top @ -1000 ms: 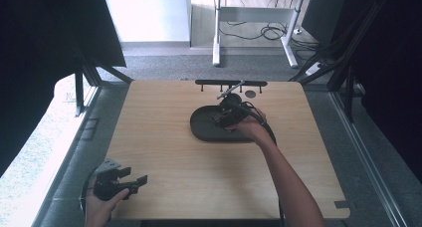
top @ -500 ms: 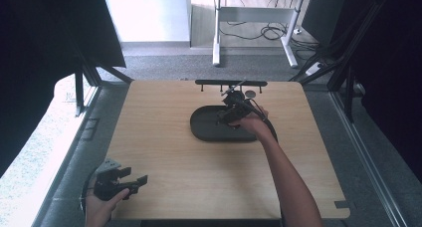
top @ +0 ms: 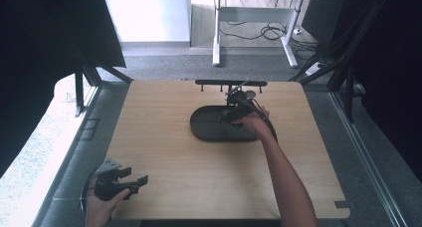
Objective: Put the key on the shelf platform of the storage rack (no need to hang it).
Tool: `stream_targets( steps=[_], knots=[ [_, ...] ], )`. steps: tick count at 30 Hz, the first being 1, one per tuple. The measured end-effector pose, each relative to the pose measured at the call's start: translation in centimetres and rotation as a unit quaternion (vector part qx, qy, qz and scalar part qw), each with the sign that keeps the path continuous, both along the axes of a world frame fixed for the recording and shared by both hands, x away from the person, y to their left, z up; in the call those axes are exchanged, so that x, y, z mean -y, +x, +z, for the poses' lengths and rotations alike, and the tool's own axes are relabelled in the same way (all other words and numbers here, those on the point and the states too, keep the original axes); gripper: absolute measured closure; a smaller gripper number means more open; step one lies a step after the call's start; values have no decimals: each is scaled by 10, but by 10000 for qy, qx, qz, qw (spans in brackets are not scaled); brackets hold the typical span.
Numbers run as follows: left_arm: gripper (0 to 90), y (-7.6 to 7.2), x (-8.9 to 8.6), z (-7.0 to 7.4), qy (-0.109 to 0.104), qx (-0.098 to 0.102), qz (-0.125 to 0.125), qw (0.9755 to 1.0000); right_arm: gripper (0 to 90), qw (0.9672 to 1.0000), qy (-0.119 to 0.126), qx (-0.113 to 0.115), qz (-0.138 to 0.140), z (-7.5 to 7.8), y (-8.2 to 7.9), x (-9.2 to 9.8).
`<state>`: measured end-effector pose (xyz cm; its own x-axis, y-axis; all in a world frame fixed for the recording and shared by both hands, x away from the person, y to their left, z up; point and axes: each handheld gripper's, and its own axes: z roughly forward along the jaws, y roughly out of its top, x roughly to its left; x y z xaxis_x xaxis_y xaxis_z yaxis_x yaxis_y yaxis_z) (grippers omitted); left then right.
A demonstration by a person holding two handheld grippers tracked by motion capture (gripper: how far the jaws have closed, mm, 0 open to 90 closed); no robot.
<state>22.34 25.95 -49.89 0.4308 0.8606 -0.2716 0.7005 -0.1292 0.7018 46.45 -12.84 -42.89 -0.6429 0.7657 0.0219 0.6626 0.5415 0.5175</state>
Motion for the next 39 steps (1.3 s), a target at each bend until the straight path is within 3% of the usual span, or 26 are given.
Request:
stream_targets(
  steps=[8, 20, 34, 39],
  knots=[
    [224, 0, 0, 0, 0, -3, -4, 10000, 493, 9999, -43, 54, -108, -11, 7, -2],
    [224, 0, -2, 0, -5, 2, 23, 10000, 493, 9998, -66, -39, -185, -32, 15, -3],
    [224, 0, -2, 0, -6, -6, 27, 10000, 493, 9995, -288, -85, -127, -50, 18, 5],
    [223, 1, -2, -1, 12, -4, -5, 10000, 493, 9990, -345, -166, -220, -56, 19, 8]
  ],
)
